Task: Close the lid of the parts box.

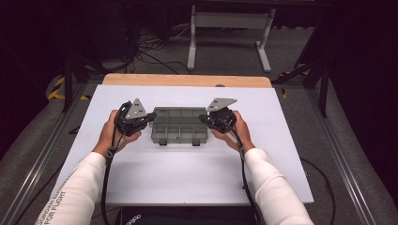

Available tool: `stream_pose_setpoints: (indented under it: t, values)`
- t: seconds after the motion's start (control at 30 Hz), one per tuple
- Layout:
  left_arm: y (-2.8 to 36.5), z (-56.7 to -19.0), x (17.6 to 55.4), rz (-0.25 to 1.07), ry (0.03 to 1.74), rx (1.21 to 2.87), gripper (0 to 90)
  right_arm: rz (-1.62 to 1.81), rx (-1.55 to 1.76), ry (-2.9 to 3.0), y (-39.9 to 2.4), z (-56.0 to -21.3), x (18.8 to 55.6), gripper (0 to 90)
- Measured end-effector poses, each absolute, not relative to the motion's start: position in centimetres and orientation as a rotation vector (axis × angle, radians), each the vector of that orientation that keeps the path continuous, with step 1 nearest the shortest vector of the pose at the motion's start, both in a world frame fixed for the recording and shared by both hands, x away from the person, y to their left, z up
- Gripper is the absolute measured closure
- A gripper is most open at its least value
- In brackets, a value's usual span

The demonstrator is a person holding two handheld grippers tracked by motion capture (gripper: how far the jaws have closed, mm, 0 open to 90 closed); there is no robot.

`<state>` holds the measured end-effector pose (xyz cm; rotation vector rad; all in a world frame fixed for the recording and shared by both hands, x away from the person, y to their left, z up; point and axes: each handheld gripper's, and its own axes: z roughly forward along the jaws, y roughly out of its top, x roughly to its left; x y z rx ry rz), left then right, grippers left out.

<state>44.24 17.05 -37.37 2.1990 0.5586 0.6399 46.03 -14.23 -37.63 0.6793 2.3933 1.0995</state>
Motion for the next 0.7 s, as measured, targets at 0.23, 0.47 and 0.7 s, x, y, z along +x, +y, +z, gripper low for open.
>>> stream_pose_setpoints:
  t: [0.23,0.47,0.7]
  values:
    - [16.9,-38.4,43.6,0.624,0.546,2.201,89.6,1.091,0.677,2.405,-14.3,-38.5,45.5,90.0]
    - [16.7,-39.6,43.1,0.624,0.539,2.204,89.7,1.09,0.675,2.419,-14.3,-39.4,45.0,90.0]
    - [16.7,-40.6,42.9,0.6,0.541,2.209,89.7,1.094,0.687,2.426,-14.4,-40.1,44.8,90.0]
